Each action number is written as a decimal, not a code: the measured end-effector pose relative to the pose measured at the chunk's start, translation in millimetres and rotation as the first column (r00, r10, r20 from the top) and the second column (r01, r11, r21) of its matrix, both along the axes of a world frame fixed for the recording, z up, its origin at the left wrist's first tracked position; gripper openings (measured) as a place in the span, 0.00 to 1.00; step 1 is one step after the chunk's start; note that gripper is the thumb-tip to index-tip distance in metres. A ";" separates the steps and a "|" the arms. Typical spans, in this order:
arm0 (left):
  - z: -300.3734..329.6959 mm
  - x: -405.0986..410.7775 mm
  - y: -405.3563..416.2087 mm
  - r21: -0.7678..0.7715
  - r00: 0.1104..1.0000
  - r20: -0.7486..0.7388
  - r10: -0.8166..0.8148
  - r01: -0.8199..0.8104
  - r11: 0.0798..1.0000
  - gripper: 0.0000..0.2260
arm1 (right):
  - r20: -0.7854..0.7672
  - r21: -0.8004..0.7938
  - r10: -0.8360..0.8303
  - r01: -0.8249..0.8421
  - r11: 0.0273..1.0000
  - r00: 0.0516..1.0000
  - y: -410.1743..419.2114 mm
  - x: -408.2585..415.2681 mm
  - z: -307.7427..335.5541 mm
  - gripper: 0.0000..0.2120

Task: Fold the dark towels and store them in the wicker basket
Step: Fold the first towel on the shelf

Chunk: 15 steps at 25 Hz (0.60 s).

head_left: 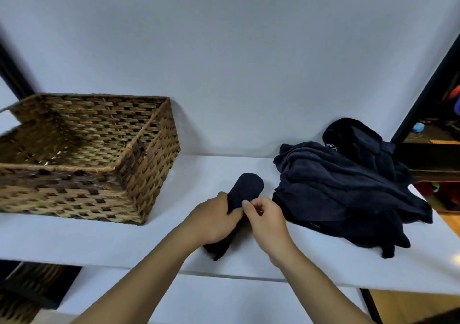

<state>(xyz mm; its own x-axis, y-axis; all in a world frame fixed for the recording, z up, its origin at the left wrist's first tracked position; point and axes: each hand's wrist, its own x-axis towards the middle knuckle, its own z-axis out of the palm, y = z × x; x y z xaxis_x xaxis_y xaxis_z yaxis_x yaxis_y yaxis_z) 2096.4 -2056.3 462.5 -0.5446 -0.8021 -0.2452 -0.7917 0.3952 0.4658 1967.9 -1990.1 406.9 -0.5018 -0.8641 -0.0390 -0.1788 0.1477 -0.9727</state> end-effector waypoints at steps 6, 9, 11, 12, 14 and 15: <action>11.3 7.5 46.4 0.318 0.775 -0.568 0.277 -0.104 0.942 0.16 | 0.108 -0.064 0.103 -0.096 0.993 0.989 12.0 12.6 31.4 0.10; 26.8 13.5 61.5 0.262 0.648 -0.710 0.274 -0.117 0.958 0.21 | 0.037 -0.137 0.262 -0.255 0.957 0.964 18.2 21.9 62.5 0.14; 41.4 20.7 67.1 0.166 0.622 -0.755 0.204 -0.120 0.979 0.25 | 0.062 -0.192 0.378 -0.361 0.913 0.924 21.1 23.5 84.3 0.15; 48.8 25.2 68.4 0.107 0.638 -0.755 0.148 -0.103 0.989 0.26 | 0.062 -0.200 0.421 -0.402 0.894 0.905 20.4 23.0 93.3 0.16; 63.0 36.6 68.3 -0.008 0.708 -0.705 0.034 -0.056 0.998 0.27 | 0.040 -0.173 0.474 -0.461 0.870 0.879 16.2 21.5 109.0 0.16; 68.8 45.4 66.2 -0.103 0.763 -0.646 -0.018 -0.064 0.993 0.27 | 0.028 -0.160 0.495 -0.485 0.860 0.868 12.6 23.2 119.1 0.14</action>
